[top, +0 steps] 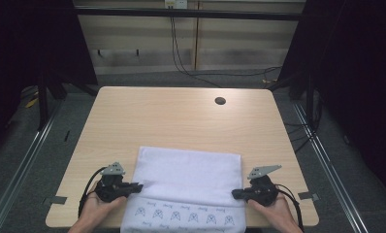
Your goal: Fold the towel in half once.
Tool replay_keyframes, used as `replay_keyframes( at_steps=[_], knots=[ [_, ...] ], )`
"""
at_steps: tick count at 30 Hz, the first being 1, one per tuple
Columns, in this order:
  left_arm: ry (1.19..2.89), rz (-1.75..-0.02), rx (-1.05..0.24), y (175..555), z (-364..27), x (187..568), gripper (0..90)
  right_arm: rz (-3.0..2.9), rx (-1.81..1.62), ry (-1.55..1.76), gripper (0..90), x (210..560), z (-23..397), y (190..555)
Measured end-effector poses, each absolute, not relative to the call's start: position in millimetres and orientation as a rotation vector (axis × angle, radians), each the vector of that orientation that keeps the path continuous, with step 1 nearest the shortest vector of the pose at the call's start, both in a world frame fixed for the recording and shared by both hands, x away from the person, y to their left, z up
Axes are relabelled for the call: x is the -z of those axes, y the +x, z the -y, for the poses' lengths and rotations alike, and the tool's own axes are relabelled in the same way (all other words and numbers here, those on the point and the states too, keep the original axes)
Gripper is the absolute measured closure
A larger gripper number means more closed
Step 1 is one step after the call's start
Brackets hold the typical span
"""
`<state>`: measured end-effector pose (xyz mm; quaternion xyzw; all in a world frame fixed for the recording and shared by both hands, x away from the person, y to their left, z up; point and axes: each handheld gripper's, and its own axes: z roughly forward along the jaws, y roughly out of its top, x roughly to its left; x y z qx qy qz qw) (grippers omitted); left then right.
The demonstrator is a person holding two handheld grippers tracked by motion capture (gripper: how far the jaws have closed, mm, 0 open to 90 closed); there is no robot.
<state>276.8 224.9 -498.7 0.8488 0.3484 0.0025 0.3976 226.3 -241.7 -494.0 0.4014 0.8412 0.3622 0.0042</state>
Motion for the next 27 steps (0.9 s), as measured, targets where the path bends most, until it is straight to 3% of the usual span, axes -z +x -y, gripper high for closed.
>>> replay_keyframes(
  at_steps=[27],
  knots=[
    [2.079,-1.002,-0.215,410,-211,506,86.6,-2.433,-1.075,1.399,87.7,500,238,376]
  ],
)
